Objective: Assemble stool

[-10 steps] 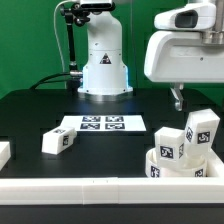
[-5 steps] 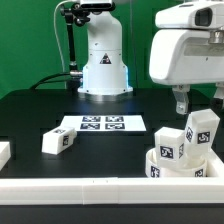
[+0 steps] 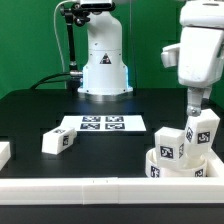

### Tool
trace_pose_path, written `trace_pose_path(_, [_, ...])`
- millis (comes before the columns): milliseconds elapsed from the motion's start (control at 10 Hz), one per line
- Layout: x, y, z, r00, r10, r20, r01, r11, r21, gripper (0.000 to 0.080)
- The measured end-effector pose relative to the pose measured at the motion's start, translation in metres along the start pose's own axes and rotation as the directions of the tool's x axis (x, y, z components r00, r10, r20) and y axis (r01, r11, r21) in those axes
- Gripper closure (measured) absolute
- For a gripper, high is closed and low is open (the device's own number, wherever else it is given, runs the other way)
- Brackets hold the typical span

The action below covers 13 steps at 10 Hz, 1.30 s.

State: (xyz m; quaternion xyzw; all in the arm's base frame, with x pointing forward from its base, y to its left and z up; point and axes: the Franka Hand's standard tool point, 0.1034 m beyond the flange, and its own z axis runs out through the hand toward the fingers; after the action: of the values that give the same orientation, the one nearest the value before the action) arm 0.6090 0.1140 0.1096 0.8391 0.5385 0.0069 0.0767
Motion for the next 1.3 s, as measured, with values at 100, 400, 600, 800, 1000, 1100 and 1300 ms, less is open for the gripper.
trace_pose_path(100, [-0.002, 0.003, 0.001, 0.997, -0.076, 0.003, 0.076, 0.997, -0.002, 0.015])
trace_pose_path(400, [-0.009, 0.008, 0.003, 0.961, -0.275, 0.035, 0.276, 0.961, -0.013, 0.015])
trace_pose_path(600, [-0.008, 0.01, 0.006, 0.884, -0.461, 0.083, 0.462, 0.887, 0.004, 0.015])
trace_pose_path(800, [-0.001, 0.014, 0.011, 0.835, -0.54, 0.106, 0.542, 0.84, 0.02, 0.015])
trace_pose_path(1000, [-0.001, 0.012, 0.014, 0.853, -0.511, 0.107, 0.512, 0.858, 0.019, 0.015])
trace_pose_path(1100, [-0.002, 0.012, 0.015, 0.855, -0.508, 0.107, 0.509, 0.861, 0.021, 0.015])
trace_pose_path(1300, [-0.002, 0.012, 0.016, 0.868, -0.485, 0.108, 0.486, 0.874, 0.02, 0.0267])
